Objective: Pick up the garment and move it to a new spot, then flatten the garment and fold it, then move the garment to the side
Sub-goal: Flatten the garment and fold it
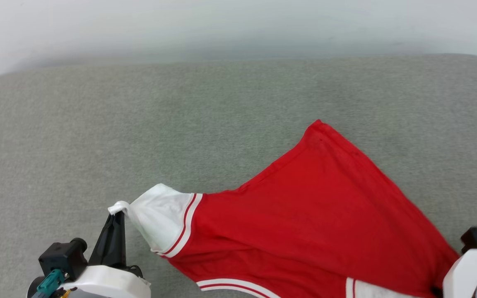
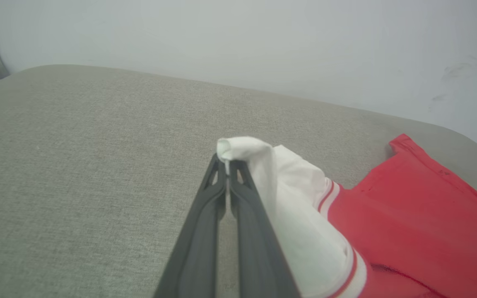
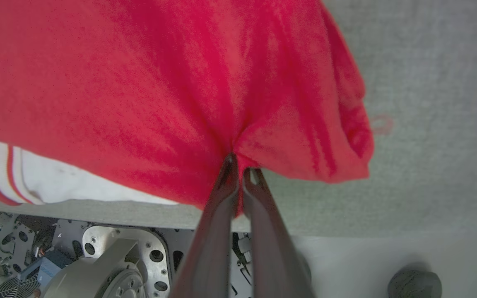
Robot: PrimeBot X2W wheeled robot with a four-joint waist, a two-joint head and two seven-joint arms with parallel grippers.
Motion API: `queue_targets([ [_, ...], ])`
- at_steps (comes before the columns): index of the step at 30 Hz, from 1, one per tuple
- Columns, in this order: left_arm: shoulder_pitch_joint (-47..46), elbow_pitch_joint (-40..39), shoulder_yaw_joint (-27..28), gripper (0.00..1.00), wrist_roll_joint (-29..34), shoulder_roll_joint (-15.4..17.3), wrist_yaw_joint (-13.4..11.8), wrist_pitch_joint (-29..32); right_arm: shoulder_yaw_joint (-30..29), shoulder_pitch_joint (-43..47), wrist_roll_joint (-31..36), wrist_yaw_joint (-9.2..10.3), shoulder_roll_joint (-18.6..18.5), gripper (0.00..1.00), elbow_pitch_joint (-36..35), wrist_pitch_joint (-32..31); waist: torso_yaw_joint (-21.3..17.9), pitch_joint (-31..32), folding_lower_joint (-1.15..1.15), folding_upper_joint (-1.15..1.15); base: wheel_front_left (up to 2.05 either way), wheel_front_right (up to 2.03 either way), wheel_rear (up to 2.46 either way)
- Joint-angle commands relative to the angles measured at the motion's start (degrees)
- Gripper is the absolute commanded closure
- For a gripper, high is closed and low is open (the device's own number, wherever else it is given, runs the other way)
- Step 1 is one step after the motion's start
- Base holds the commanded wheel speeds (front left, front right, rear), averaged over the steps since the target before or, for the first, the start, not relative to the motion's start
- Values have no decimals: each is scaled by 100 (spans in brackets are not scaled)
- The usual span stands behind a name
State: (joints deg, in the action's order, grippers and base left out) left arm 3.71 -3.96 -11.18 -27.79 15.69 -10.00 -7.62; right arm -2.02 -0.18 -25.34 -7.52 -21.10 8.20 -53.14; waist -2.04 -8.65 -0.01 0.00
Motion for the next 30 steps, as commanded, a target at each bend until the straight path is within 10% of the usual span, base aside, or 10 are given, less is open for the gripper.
queue_targets([
  [1, 78, -18, 5, 100, 22, 24, -28, 19, -16, 122, -10, 5, 159, 74, 26, 43, -109, 87, 1, 0, 0, 0, 0],
  [2, 84, -33, 6, 100, 28, 37, -50, 40, -24, 227, 20, 4, 274, 7, 28, 112, -145, 92, 1, 0, 0, 0, 0],
  [3, 94, -36, 2, 100, 37, 56, -70, 71, -44, 302, 35, 5, 380, 0, 26, 191, -178, 102, 1, 0, 0, 0, 0],
  [19, 124, -333, -92, 100, 115, 147, -231, 351, -1318, -149, 11, 4, 843, 0, -1239, 3548, -276, 88, 1, 0, 0, 0, 0],
  [30, -543, -639, -442, 100, 320, 4, -122, 285, 37, -2086, -399, 5, -45, 0, 115, 2763, 345, -690, 1, 0, 0, 0, 0],
])
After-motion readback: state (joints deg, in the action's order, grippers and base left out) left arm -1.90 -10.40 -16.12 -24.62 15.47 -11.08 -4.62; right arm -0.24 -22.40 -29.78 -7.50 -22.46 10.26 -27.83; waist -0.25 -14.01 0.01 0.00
